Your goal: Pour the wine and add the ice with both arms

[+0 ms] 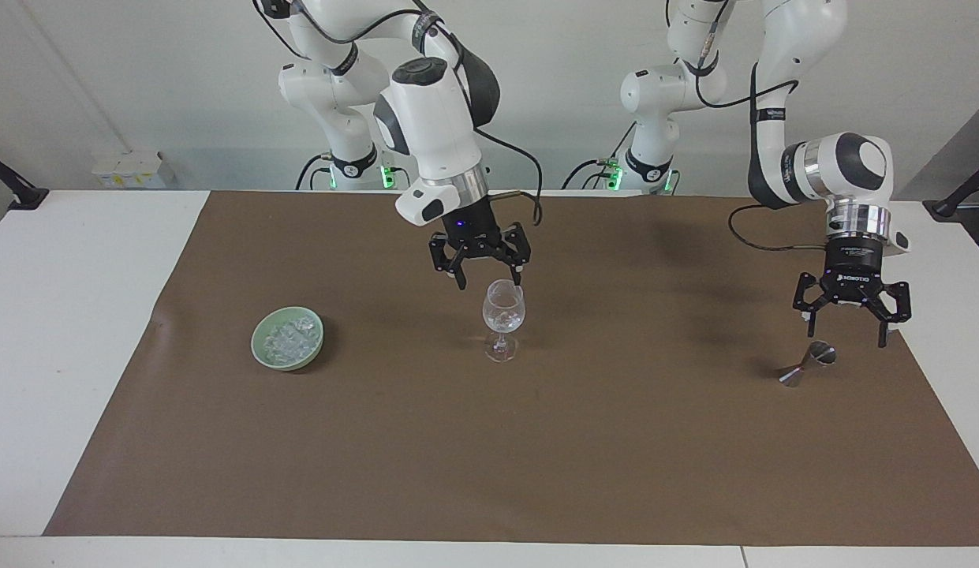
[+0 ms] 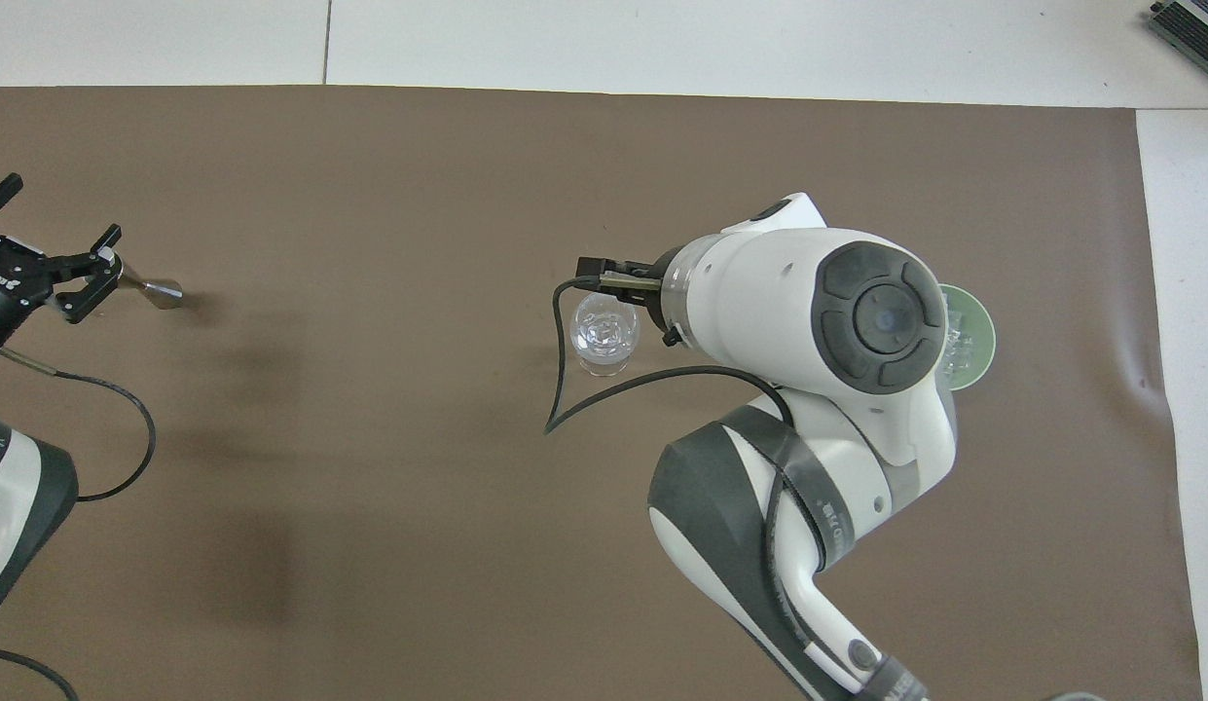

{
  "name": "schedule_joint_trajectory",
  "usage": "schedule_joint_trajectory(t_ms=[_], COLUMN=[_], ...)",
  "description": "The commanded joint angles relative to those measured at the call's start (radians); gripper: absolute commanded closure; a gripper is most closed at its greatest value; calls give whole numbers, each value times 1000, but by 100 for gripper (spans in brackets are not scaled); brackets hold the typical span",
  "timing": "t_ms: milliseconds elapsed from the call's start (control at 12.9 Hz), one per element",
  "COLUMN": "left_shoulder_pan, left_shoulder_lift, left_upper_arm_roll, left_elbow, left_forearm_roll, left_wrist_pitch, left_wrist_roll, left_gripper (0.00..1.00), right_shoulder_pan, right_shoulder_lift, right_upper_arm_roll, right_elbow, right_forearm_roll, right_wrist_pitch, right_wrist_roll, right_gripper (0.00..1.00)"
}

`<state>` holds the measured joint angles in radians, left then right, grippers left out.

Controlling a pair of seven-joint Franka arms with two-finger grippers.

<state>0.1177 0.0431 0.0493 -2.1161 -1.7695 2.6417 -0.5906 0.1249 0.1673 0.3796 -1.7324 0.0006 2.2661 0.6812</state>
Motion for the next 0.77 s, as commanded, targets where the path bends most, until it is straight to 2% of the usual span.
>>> schedule_joint_trajectory(t_ms=[0,232,464,541,696], left_shoulder_pan=[-12,-10,5,8,7], left_shoulder_lift=[-26,-52,-58,-57,-42], left_upper_arm_roll=[6,6,17,17,17], left_elbow=[11,13,50,91,207], left_forearm_roll=[233,520,836,986,1390], left_wrist_pitch=[11,-8,-130,-196,-369], left_wrist_roll=[-3,-3,-5,-5,5], left_gripper=[0,0,0,0,0], right_shoulder_pan=[-45,-45,-54,-68,-70], right_shoulder_lift=[-38,-66,-92,-101,-120], right_upper_arm_roll=[-22,-100,-174,-189,-228], right_elbow=[30,62,62,62,82], right_forearm_roll=[-24,-24,-24,-24,-22], right_wrist_pitch=[-81,-204,-275,-293,-351], right_wrist_roll=[0,-104,-176,-196,-247], right_gripper=[0,0,0,0,0])
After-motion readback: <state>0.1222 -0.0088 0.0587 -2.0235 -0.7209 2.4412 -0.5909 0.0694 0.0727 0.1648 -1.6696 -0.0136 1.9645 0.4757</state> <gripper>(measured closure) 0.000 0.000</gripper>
